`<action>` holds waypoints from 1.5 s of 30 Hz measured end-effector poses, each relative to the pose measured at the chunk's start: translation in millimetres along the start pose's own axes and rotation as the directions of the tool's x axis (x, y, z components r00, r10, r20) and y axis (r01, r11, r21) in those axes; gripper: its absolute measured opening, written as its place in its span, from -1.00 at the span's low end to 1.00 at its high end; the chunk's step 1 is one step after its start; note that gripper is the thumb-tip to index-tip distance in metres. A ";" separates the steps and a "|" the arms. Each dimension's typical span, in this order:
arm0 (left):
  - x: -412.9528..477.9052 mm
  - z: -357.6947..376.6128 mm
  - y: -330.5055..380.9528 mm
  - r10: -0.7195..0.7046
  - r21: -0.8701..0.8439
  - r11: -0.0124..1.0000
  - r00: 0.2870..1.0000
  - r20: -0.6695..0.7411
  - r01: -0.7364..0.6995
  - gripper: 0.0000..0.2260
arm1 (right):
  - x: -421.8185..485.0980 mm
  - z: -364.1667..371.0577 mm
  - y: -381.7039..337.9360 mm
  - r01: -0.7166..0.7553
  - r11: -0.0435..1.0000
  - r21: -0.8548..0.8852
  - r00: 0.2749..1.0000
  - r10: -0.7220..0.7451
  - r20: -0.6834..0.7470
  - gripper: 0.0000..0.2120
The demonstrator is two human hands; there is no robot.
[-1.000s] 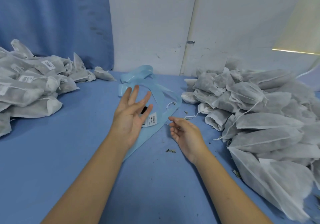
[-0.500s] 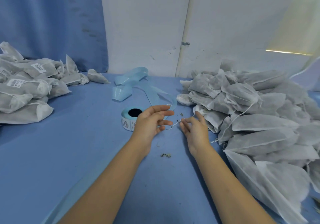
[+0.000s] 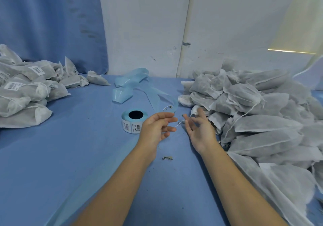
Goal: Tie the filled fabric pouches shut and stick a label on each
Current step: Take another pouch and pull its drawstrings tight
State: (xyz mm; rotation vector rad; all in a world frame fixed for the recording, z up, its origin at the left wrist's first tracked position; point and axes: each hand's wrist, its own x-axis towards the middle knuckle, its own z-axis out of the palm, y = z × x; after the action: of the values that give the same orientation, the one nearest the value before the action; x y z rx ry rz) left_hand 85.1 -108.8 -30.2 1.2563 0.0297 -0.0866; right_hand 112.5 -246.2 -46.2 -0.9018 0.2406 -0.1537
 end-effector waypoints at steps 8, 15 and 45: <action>-2.0 -2.5 -4.6 0.056 0.043 0.998 0.996 -0.074 -0.053 -0.80 | -38.8 19.3 10.3 0.115 0.880 -0.461 0.986 -0.046 0.158 -0.60; -9.1 -12.8 -14.6 0.031 -0.085 0.996 0.994 -0.108 -0.041 -0.88 | -57.6 25.7 35.2 0.236 0.828 -0.509 0.952 -0.093 0.291 -0.51; -9.2 -20.9 -28.5 0.171 0.120 0.981 0.976 -0.138 -0.155 -0.86 | -53.0 7.1 38.4 0.305 0.502 -0.809 0.942 -0.281 0.181 -0.69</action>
State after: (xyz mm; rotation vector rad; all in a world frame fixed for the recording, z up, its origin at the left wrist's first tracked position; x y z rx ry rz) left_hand 74.1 -97.3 -63.1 1.3674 0.0497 0.1490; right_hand 64.6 -205.0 -64.8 -1.9231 0.1189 -0.3653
